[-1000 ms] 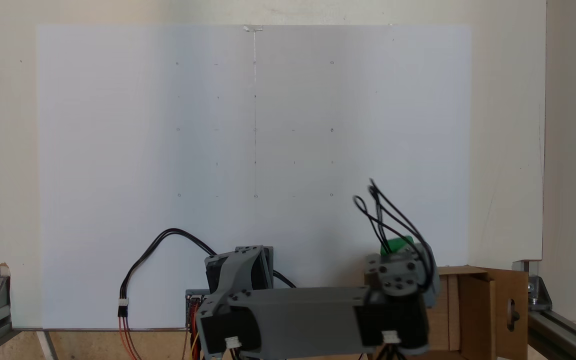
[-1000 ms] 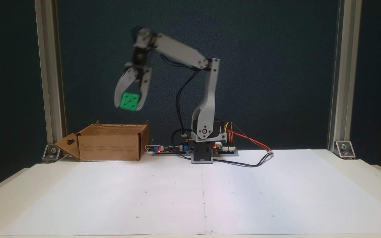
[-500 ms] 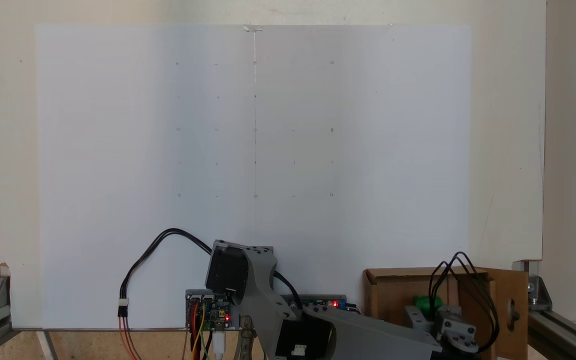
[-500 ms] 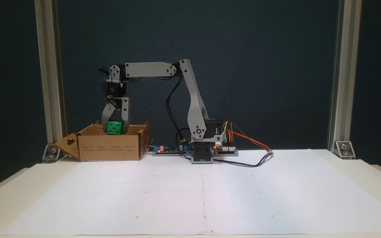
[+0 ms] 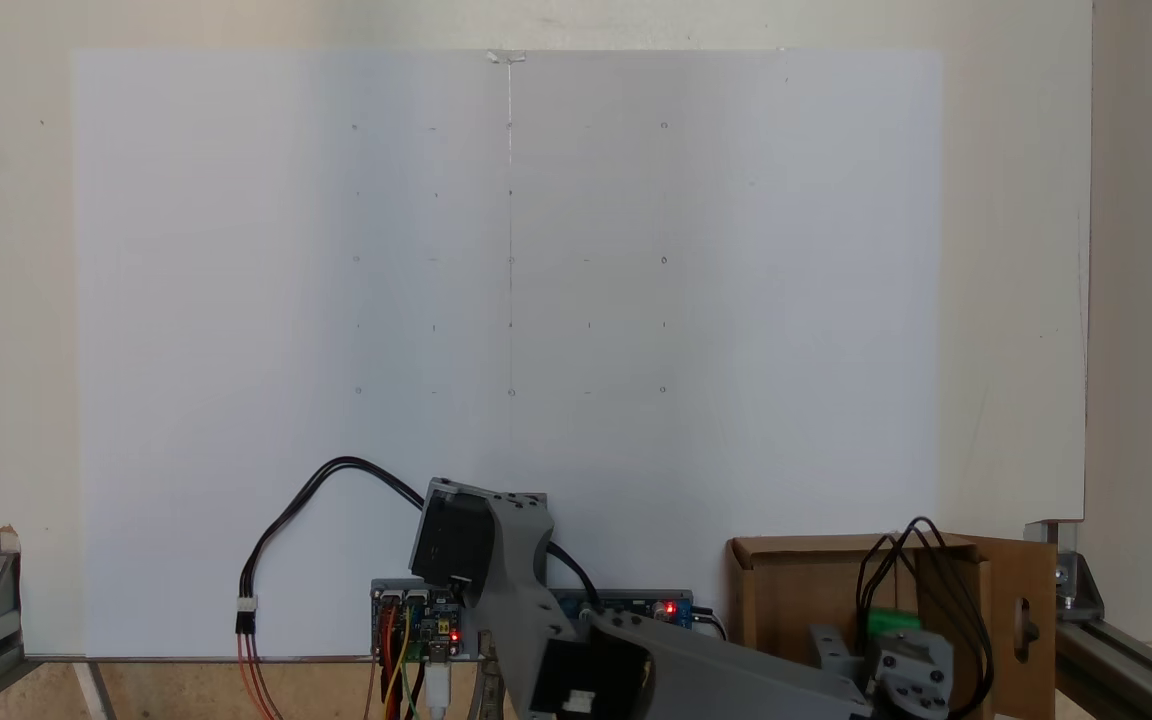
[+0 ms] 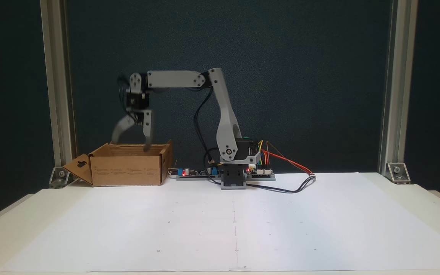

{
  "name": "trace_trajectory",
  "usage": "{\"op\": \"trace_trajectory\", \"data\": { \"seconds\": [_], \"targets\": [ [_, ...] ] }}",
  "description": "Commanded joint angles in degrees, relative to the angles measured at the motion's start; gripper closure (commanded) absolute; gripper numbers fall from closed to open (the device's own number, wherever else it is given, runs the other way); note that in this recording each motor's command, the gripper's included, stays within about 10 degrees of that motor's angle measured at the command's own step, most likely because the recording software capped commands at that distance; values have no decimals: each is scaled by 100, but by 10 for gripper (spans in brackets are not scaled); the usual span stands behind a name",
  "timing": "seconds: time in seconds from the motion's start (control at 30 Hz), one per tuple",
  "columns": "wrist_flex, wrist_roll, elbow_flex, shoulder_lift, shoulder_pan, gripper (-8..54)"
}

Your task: Grasp a green dice and put it in the bin.

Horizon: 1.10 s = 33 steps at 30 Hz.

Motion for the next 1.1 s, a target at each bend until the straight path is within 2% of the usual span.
{"op": "trace_trajectory", "data": {
  "seconds": [0.0,0.2,0.5,0.7,0.93,1.07],
  "targets": [
    [-211,791,-378,756,-554,-9],
    [-299,1934,-378,1802,-2846,6],
    [-334,2241,220,2391,-6581,6],
    [-1705,2241,2197,3454,-8745,0],
    [-3716,2197,5159,4605,-9870,4],
    [-4779,2215,5924,5221,-10433,5]
  ]
}}
